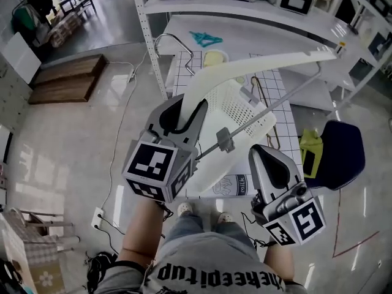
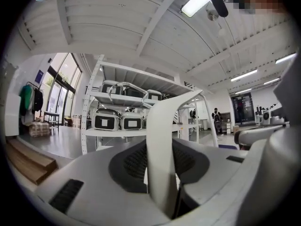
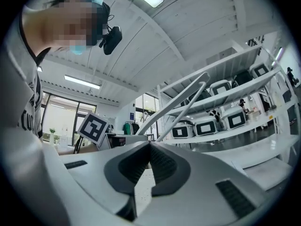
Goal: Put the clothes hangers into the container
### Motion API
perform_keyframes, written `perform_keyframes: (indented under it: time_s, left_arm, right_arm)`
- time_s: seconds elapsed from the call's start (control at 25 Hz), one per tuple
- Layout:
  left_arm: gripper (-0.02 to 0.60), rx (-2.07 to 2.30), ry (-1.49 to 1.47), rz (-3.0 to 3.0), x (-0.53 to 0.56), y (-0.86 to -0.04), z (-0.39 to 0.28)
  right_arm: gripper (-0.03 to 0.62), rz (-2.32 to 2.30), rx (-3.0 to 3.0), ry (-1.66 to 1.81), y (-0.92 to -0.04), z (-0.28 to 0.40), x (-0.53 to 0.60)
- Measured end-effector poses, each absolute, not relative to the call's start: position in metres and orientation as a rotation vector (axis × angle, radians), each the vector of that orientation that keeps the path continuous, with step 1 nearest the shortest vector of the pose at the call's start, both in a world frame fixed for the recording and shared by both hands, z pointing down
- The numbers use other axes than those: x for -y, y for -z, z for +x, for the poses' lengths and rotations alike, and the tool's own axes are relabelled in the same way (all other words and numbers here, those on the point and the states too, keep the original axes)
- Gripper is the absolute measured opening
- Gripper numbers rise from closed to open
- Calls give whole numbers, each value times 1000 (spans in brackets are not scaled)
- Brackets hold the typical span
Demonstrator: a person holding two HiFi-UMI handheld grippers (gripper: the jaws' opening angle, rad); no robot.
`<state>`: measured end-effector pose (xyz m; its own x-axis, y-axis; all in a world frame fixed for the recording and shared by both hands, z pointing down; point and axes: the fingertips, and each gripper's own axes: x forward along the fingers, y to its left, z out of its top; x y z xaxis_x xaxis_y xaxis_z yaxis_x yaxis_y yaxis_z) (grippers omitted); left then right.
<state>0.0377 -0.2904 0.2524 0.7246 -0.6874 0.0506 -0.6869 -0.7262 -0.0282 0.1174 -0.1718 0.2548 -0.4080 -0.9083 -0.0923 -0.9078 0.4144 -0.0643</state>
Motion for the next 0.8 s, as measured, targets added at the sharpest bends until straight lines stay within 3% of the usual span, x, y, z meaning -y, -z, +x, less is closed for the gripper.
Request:
perform_keyframes:
  time_s: [0.8]
  left_arm:
    - [147, -861, 219, -3046, 334, -288, 62]
  right_arm:
    - [3, -1971, -2349, 11, -258, 92, 190]
